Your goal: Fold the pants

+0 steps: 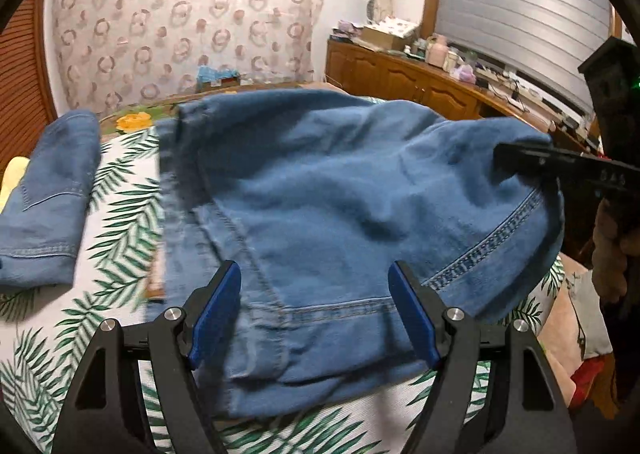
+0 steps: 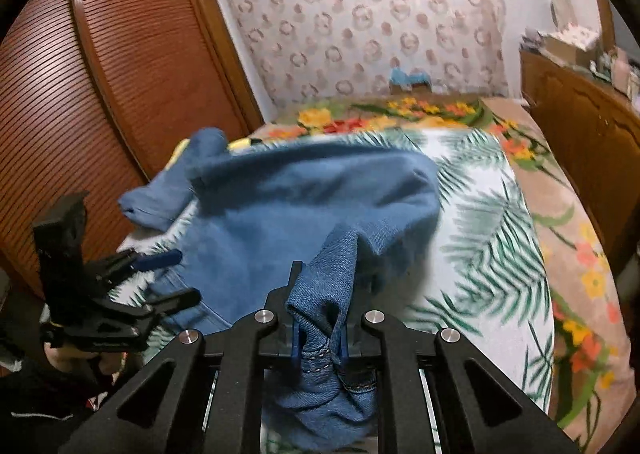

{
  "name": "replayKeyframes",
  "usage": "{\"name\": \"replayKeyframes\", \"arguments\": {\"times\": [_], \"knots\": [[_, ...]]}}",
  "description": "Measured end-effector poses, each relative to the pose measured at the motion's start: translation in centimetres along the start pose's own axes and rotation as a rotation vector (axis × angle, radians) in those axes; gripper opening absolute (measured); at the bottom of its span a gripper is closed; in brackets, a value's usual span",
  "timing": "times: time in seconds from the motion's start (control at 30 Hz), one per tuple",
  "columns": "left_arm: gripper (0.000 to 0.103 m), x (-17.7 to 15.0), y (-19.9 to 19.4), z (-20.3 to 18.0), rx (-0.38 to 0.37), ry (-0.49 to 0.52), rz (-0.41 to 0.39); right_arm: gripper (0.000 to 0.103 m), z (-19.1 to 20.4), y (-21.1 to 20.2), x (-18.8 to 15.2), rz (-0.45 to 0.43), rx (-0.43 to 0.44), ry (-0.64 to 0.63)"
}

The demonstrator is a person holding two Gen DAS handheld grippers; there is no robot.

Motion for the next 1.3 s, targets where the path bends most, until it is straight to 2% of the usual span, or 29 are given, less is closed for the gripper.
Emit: {"name": "replayKeyframes", "arguments": {"times": [0.23,0.5,0.8,1.07,1.17,1.3], "knots": [[0.077,0.0,-2.8,2.7,0.033,-0.047,-0.052,0.013,4.6,0.9,2.3,-0.034,0.085,-0.058],[0.077,-0.9,-6.7,6.6,0.088,-0.090,-0.102,0.013,10.2,5.2,3.2,-0.009,0.170,-0.141],[0.077,-1.6,-10.2,9.8,0.159,-0.141,-0.142,0.012,13.7,10.8,1.8,0.090,0.270,-0.203],[0.077,-2.1,-11.3,12.0,0.198,-0.182,-0.153,0.012,15.4,16.2,-3.7,0.288,0.341,-0.206],[0.077,-2.0,-11.4,12.4,0.206,-0.184,-0.158,0.012,15.1,16.8,-4.0,0.294,0.339,-0.211],[0.077,-1.8,-11.8,12.4,0.206,-0.182,-0.168,0.018,14.8,16.4,-2.9,0.282,0.329,-0.207]]}}
Point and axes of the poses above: each gripper's, at about its wrist camera, not at the fingertips, and y roughly the way its jaws point, z to its left, x to its top, the point moved 2 cm from there along y, roughly the way its jaws point, and after that the axes turned 11 degrees about -z, right-handed, at the moved point
